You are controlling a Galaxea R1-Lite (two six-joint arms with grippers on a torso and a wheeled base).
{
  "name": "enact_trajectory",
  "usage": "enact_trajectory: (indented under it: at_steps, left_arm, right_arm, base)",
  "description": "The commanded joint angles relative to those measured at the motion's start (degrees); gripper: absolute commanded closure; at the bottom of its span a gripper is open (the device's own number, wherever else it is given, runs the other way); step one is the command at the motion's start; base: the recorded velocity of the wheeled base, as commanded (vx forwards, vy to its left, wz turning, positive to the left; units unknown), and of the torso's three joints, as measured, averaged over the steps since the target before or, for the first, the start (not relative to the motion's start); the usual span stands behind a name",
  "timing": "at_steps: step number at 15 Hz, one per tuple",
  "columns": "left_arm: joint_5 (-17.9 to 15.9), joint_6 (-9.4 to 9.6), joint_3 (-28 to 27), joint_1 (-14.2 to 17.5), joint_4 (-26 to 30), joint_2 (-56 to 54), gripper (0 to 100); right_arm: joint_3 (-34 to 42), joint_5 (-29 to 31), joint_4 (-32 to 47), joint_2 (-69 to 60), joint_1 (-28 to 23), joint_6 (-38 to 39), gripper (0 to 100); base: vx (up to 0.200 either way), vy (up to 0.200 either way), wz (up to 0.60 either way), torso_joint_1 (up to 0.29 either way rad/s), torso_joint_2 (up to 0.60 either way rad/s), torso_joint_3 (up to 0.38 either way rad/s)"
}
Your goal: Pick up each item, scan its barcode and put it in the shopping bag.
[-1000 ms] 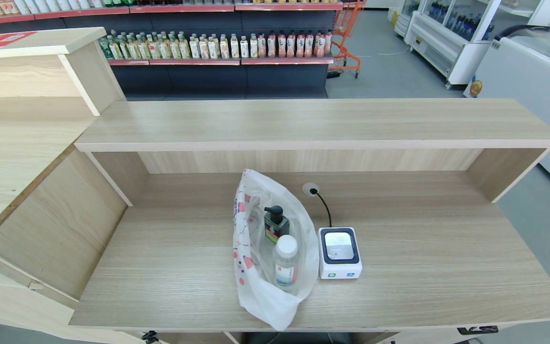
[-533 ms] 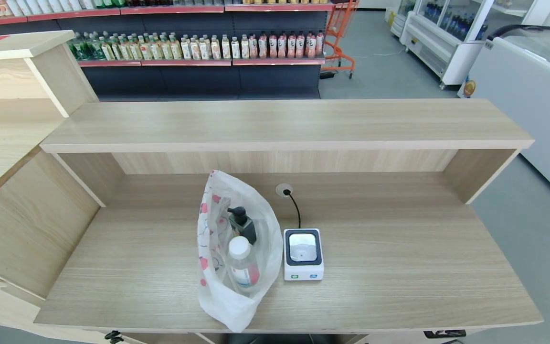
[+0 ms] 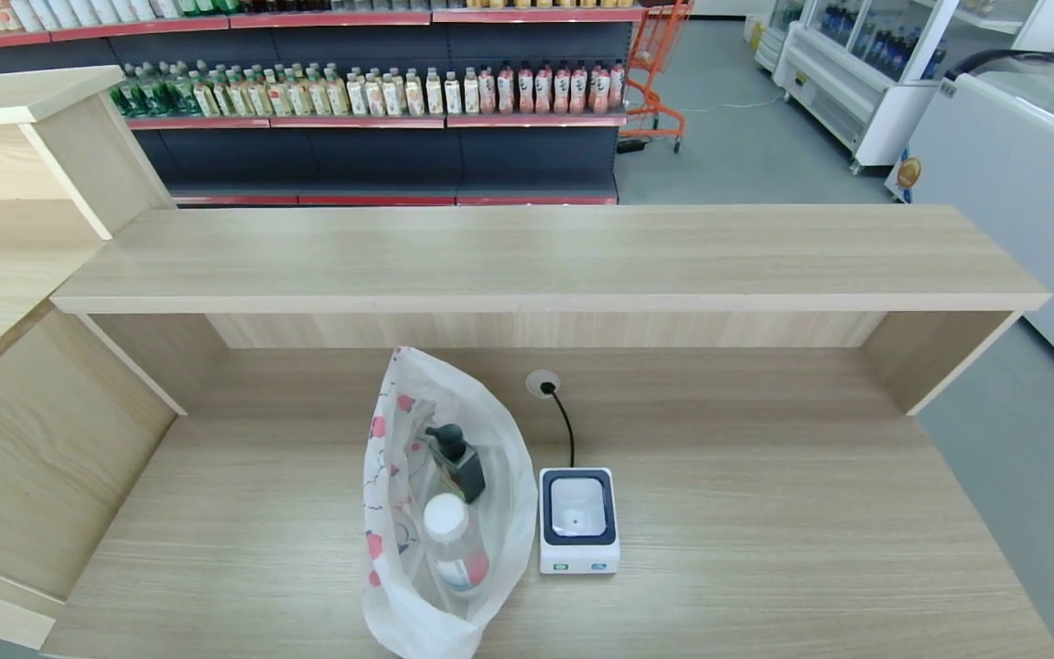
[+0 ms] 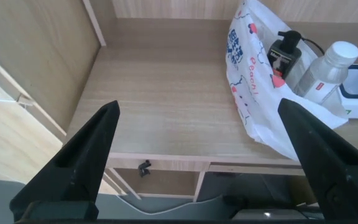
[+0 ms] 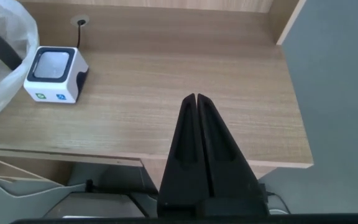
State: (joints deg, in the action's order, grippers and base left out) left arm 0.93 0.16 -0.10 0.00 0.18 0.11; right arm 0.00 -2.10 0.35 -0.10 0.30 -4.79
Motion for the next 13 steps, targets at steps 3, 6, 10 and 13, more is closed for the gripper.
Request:
enact_trajectory:
  at_steps: [3,6,10,13]
  left_arm:
    - [0.0,0.02,0.0,0.0,0.0,-0.1,0]
    - [0.0,-0.07,0.0,0.0,0.0,-0.1,0]
    - [0.0,-0.07,0.0,0.0,0.0,-0.1,0]
    - [0.0,-0.07,0.0,0.0,0.0,-0.1,0]
  right_arm:
    - [0.0,0.1,0.0,0.1,0.0,0.4,100]
    - [0.0,0.1,0.1,0.1,0.0,0.7,100]
    - [0.0,0.1,0.0,0.1,0.0,0.5,100]
    - [0.0,0.1,0.0,0.1,0.0,0.5,100]
  base:
    - [0.0,0.0,0.0,0.0,0.0,0.0]
    - [0.0,0.0,0.0,0.0,0.0,0.0]
    - [0.0,0.0,0.0,0.0,0.0,0.0]
    - [0.0,0.0,0.0,0.0,0.0,0.0]
